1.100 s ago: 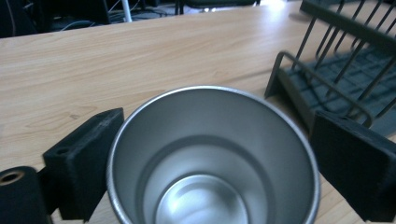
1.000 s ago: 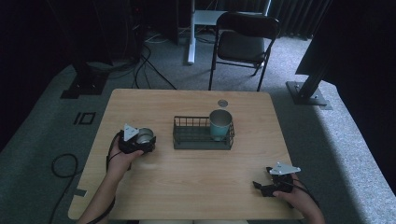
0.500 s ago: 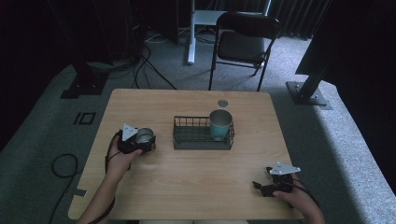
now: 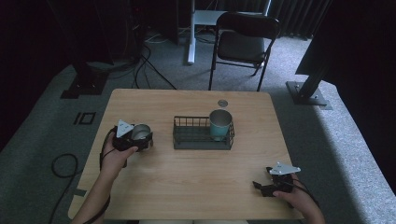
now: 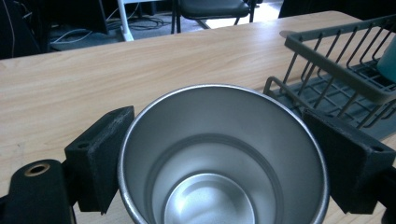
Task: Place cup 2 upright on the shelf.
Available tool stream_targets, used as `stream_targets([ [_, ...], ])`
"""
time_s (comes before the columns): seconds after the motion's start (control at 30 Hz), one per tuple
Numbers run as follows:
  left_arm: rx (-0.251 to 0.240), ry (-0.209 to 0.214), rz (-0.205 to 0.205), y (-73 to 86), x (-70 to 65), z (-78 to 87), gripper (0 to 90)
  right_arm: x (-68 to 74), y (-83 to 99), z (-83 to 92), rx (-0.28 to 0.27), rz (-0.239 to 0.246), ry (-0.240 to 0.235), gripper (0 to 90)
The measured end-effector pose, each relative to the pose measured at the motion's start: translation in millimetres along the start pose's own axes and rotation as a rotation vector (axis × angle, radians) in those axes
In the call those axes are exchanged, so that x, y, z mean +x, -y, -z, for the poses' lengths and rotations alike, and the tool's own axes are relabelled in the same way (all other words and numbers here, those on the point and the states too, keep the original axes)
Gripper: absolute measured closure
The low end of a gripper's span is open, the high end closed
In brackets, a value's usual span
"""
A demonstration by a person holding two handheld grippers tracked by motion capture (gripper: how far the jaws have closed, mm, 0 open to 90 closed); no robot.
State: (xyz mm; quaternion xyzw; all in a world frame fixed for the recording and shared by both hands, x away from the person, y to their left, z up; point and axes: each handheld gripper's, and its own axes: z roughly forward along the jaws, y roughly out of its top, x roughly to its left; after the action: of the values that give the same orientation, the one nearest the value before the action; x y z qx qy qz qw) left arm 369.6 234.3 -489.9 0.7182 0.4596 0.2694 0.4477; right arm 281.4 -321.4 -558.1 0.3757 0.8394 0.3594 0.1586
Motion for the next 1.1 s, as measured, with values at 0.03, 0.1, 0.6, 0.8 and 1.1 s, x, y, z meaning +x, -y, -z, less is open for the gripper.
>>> stream_targets([
  [0.03,-0.003,0.001,0.0,-1.4,-0.2,0.8,14.0,0.0,0.0,0.0,0.0,0.0,0.0,11.0],
  [0.1,-0.004,0.004,-0.006,-5.4,-0.6,2.9,14.0,0.0,0.0,0.0,0.0,0.0,0.0,11.0],
  [0.6,-0.05,0.04,-0.02,-42.0,-10.0,14.5,14.0,0.0,0.0,0.0,0.0,0.0,0.0,11.0],
  [0.8,-0.071,0.046,-0.042,-62.3,-15.9,19.0,14.0,0.0,0.0,0.0,0.0,0.001,0.0,11.0],
  [1.1,-0.091,0.081,-0.067,-84.7,-30.4,16.2,14.0,0.0,0.0,0.0,0.0,0.0,0.0,11.0],
])
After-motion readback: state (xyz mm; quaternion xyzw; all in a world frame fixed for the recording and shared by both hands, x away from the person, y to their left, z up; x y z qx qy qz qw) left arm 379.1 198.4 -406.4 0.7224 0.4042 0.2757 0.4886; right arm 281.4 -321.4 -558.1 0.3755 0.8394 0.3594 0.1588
